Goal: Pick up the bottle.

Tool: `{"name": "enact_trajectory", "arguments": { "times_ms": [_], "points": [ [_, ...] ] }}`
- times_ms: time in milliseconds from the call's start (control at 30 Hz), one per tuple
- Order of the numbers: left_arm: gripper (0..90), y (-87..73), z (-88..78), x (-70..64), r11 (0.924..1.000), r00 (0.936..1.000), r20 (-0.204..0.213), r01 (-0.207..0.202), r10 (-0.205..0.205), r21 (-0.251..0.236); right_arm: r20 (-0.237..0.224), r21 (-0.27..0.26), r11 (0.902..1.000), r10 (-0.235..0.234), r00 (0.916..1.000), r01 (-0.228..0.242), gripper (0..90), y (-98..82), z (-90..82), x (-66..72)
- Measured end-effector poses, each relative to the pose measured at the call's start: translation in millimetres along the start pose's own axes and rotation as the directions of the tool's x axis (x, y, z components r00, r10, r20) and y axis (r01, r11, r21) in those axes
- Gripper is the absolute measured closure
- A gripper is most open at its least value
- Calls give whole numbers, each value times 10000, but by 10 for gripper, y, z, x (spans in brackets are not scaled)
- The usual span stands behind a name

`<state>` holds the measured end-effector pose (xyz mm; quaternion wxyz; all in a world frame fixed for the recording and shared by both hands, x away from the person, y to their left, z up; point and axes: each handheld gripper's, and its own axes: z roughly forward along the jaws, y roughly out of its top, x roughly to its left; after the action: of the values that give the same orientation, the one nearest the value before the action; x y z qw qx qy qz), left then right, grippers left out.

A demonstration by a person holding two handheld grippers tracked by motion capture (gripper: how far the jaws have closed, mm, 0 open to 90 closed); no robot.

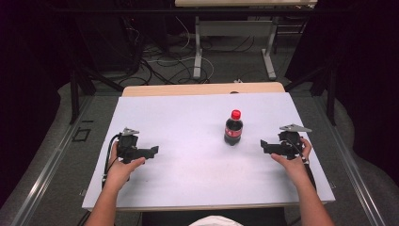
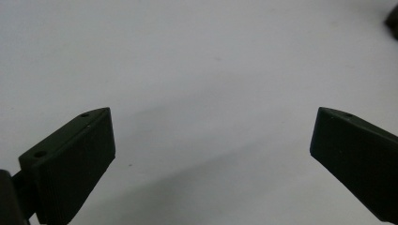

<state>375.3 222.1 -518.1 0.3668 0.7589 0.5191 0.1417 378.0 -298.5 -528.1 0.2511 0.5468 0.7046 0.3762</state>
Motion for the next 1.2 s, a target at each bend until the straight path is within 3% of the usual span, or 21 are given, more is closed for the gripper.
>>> {"name": "enact_trajectory", "arguments": {
  "times_ms": [100, 133, 233, 333, 367, 433, 533, 567, 633, 700, 900, 1067, 1200],
  "points": [
    [8, 32, -70, -72, 9995, 9997, 127, -215, 218, -242, -176, -222, 9997, -94, 9998, 90, 24, 41, -91, 52],
    [9, 49, -112, -137, 9988, 9992, 209, -342, 349, -350, -240, -474, 9979, -443, 9987, 431, 81, 70, -160, 125],
    [8, 60, -127, -186, 9984, 9983, 265, -508, 515, -254, -483, -570, 9948, -875, 9950, 847, 86, 115, -208, 218],
    [9, 60, -162, -264, 9967, 9962, 324, -800, 805, -166, -962, -663, 9923, -1104, 9892, 1043, 86, 182, -194, 272],
    [10, 60, -162, -264, 9967, 9962, 324, -800, 805, -166, -1128, -607, 9942, -952, 9890, 888, 86, 206, -188, 299],
    [12, 58, -185, -297, 9957, 9955, 358, -872, 883, -306, -1584, -679, 9922, -1145, 9807, 1049, 87, 257, -173, 338],
    [16, 56, -224, -323, 9946, 9945, 387, -962, 976, -379, -1770, -776, 9901, -1289, 9757, 1167, 92, 304, -157, 389],
    [17, 56, -235, -334, 9948, 9946, 385, -946, 961, -369, -1851, -954, 9856, -1555, 9703, 1397, 154, 353, -125, 441],
    [17, 51, -252, -343, 9946, 9943, 423, -958, 975, -404, -1966, -927, 9858, -1560, 9680, 1400, 152, 375, -107, 465],
    [20, 51, -266, -337, 9930, 9931, 390, -1090, 1108, -444, -2160, -1042, 9782, -1986, 9560, 1797, 156, 432, -44, 533],
    [37, 37, -278, -330, 9934, 9934, 376, -1065, 1082, -432, -2506, -1226, 9649, -2567, 9334, 2324, 190, 494, 89, 654],
    [37, 39, -293, -316, 9917, 9914, 375, -1245, 1257, -336, -2746, -1147, 9636, -2646, 9245, 2417, 211, 537, 197, 727],
    [37, 27, -280, -325, 9929, 9933, 361, -1076, 1095, -512, -2818, -893, 9647, -2630, 9227, 2477, 231, 558, 275, 772]
  ]
}}
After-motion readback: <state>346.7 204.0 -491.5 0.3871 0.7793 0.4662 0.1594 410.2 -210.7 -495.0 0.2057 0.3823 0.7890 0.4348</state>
